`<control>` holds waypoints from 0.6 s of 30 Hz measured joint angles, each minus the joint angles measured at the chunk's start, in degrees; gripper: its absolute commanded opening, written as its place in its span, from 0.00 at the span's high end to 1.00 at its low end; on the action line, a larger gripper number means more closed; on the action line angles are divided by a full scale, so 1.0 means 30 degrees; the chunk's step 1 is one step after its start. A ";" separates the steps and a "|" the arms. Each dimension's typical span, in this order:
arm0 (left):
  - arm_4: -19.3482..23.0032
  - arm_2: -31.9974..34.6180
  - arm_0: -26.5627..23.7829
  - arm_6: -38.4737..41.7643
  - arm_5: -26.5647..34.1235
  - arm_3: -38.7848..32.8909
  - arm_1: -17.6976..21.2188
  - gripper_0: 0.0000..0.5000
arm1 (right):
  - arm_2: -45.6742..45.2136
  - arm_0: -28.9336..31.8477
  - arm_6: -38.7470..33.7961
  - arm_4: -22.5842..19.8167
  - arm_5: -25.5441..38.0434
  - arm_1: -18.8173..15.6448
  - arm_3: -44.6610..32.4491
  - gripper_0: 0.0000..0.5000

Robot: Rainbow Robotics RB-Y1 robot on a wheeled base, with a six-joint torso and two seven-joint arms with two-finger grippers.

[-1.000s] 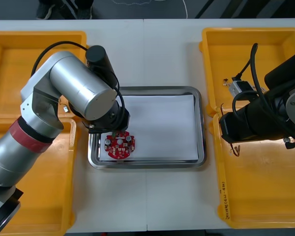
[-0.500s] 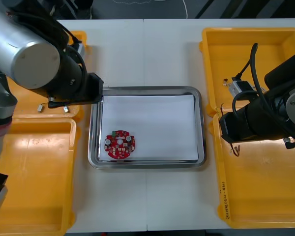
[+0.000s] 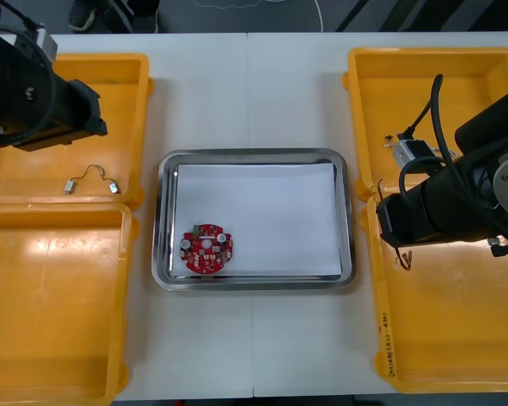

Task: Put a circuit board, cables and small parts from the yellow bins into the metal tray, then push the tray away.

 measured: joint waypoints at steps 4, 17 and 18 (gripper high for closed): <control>0.0004 0.0991 0.0000 -0.1600 0.0001 0.1477 0.0427 0.00 | 0.0000 -0.0002 0.0003 -0.0108 0.0000 0.0000 0.0000 1.00; -0.0078 0.1467 -0.1116 -0.7128 -0.0029 0.7398 0.1752 0.00 | 0.1132 -0.1194 0.1096 -0.1412 0.0002 0.0001 0.0005 1.00; -0.0110 0.1467 -0.1278 -0.7129 -0.0093 0.7849 0.1756 0.00 | 0.1528 -0.1491 0.1292 -0.1410 0.0002 0.0005 0.0008 1.00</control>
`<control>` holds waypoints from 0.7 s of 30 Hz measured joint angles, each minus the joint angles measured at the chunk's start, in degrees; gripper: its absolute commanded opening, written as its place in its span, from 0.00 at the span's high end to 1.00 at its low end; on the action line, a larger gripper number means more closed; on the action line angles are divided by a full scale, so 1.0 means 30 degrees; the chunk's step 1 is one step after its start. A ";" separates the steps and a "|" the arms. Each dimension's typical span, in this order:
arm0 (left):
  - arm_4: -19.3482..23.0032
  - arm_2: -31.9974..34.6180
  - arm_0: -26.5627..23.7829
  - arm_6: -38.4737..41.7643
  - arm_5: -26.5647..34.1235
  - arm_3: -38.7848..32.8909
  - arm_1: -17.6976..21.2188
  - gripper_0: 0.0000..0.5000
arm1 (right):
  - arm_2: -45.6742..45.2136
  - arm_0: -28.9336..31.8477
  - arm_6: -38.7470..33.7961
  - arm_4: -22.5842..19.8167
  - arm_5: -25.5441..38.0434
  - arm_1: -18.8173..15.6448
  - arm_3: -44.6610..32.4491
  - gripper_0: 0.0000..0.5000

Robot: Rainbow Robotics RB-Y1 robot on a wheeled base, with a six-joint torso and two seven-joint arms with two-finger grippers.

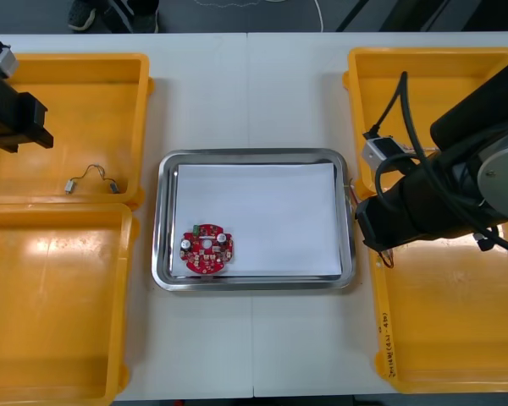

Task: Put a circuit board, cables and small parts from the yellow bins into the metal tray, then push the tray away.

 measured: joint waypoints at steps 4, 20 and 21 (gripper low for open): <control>-0.0160 0.0000 -0.0474 -0.0006 -0.0825 0.1481 0.0002 0.00 | 0.1620 -0.1103 0.1016 0.0364 0.0000 0.0129 0.0010 1.00; -0.0192 -0.2774 -0.2424 -0.2324 -0.4696 0.7397 0.0008 0.00 | 0.5544 -0.3286 0.9932 0.2849 0.0002 0.1968 0.1996 1.00; -0.0163 -0.2967 -0.2443 -0.2324 -0.4941 0.7656 0.0008 0.00 | 0.5907 -0.3399 1.0004 0.2990 0.0002 0.2023 0.2185 1.00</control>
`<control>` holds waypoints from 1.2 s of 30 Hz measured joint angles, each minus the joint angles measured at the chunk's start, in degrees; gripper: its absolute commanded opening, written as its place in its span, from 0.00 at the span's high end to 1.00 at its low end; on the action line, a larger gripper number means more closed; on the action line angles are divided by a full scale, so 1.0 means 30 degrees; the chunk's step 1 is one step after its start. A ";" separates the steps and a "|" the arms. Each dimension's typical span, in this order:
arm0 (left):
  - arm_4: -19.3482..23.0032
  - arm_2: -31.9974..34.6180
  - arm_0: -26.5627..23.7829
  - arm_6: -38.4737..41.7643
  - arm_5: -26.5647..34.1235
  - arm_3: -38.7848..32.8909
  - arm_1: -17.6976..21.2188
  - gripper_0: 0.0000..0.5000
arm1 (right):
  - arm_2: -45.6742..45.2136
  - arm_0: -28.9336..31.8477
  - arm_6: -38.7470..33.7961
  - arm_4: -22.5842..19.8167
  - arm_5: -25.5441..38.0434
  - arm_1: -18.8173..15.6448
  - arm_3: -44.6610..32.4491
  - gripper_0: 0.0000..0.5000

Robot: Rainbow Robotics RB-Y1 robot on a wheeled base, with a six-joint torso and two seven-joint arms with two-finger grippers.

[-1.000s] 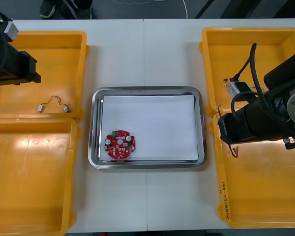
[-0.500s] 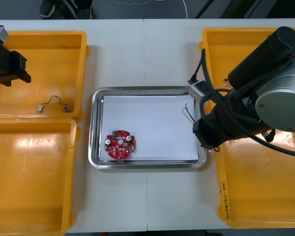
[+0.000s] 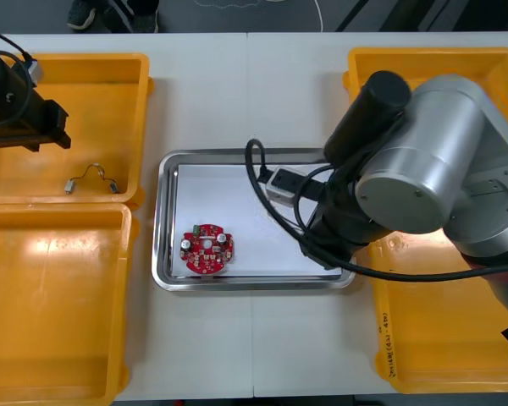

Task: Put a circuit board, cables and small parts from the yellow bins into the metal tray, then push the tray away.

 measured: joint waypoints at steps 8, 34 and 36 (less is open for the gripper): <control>0.0682 -0.1363 -0.0001 0.0000 -0.1357 0.1579 0.0001 0.00 | 0.1507 -0.0398 0.2806 0.1391 0.0000 0.0986 0.1888 1.00; 0.1815 -0.2727 0.0199 -0.0001 -0.1900 0.2193 0.0005 0.00 | 0.4529 -0.1337 0.6559 0.3554 -0.4608 0.2381 0.6016 1.00; 0.1827 -0.2727 0.0279 -0.0001 -0.1952 0.2193 0.0005 0.00 | 0.4673 -0.1340 0.6564 0.3790 -0.4790 0.2386 0.6148 1.00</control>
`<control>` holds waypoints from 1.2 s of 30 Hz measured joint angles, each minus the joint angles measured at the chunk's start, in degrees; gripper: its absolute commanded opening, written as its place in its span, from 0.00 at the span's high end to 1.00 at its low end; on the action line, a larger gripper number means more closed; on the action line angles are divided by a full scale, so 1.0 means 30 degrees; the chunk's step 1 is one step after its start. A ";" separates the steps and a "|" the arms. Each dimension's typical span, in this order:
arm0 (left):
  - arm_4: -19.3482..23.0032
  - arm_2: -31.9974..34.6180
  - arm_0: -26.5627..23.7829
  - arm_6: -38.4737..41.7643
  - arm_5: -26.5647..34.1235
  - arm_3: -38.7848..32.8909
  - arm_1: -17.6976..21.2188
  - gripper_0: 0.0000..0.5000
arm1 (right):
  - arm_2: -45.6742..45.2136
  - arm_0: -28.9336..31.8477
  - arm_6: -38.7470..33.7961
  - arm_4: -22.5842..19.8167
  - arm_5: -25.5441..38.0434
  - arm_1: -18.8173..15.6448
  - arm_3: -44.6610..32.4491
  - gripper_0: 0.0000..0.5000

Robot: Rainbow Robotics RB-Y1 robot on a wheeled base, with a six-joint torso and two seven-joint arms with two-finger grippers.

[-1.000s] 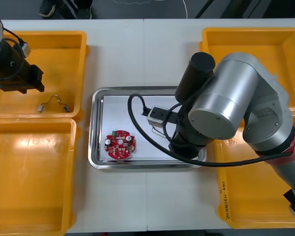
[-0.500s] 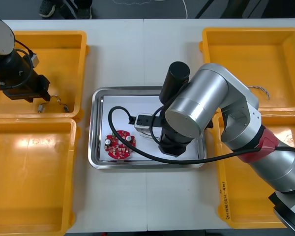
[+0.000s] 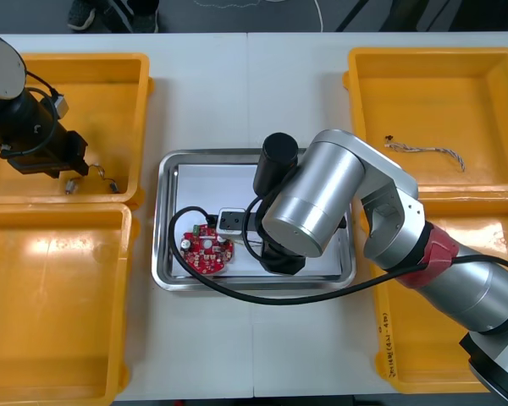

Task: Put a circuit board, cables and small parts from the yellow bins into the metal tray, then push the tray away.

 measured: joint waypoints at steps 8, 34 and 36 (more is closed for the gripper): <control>0.0006 0.0000 0.0548 -0.0001 -0.0079 0.0001 0.0004 0.00 | 0.0369 -0.0012 0.0152 0.0453 -0.0382 0.0001 0.0399 0.74; -0.0181 0.0000 0.0933 -0.0008 -0.0829 -0.0008 0.0008 1.00 | -0.0843 -0.0337 0.1211 -0.0441 0.0870 0.0005 0.0443 0.00; -0.0184 0.0000 0.0934 -0.0009 -0.0830 -0.0008 0.0008 1.00 | -0.1383 -0.0432 0.1211 -0.0842 0.1252 0.0011 0.0430 0.00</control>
